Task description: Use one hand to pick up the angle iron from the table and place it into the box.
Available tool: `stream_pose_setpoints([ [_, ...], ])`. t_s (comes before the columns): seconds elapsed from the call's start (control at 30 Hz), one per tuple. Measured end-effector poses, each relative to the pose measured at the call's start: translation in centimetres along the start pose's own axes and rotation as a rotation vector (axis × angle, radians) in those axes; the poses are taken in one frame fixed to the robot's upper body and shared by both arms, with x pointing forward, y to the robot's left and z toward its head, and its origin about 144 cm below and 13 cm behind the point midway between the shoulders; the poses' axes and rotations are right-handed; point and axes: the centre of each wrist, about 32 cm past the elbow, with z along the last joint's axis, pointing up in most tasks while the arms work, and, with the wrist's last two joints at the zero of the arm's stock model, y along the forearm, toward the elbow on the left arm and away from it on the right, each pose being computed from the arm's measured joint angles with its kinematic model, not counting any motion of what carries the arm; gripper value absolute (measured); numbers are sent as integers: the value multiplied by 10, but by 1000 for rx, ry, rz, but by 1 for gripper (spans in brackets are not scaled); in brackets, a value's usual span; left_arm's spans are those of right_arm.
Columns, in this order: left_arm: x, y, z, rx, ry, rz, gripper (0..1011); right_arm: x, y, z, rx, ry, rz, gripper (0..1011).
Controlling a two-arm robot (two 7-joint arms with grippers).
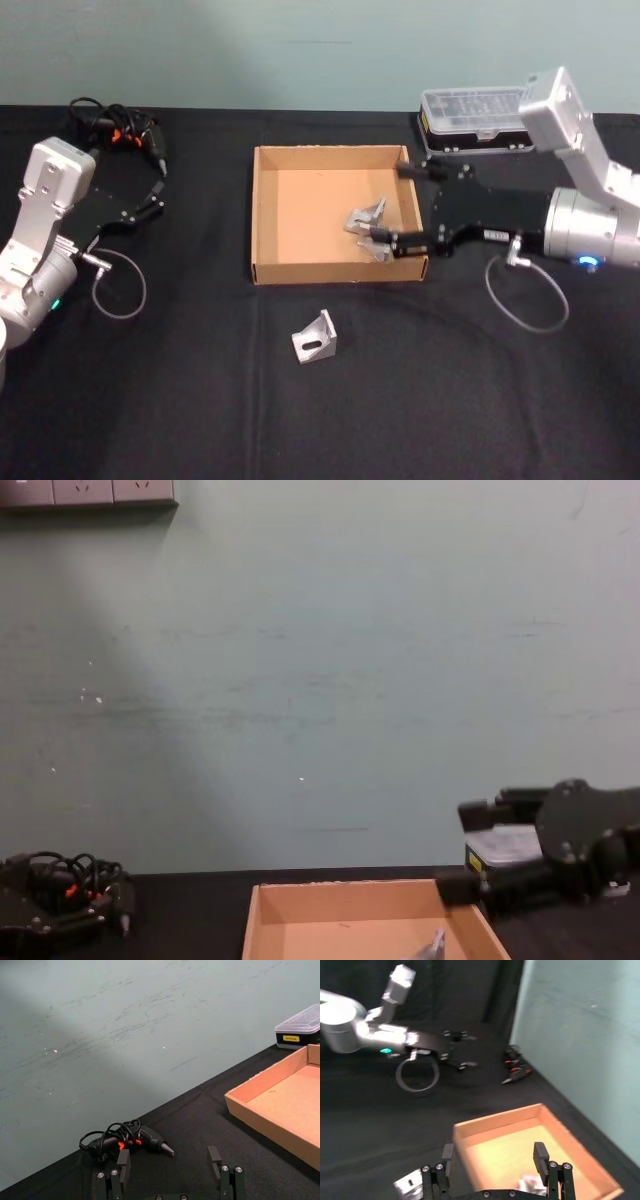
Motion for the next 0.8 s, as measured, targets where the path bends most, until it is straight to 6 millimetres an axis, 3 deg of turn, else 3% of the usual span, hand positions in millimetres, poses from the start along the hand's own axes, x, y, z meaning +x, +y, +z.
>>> stream_pose_setpoints([
  [0.4,0,0,0,0,0,0,1000,-19,1,-9,-46,26,136,1000],
  [0.8,0,0,0,0,0,0,1000,-26,19,-26,-97,39,228,1000],
])
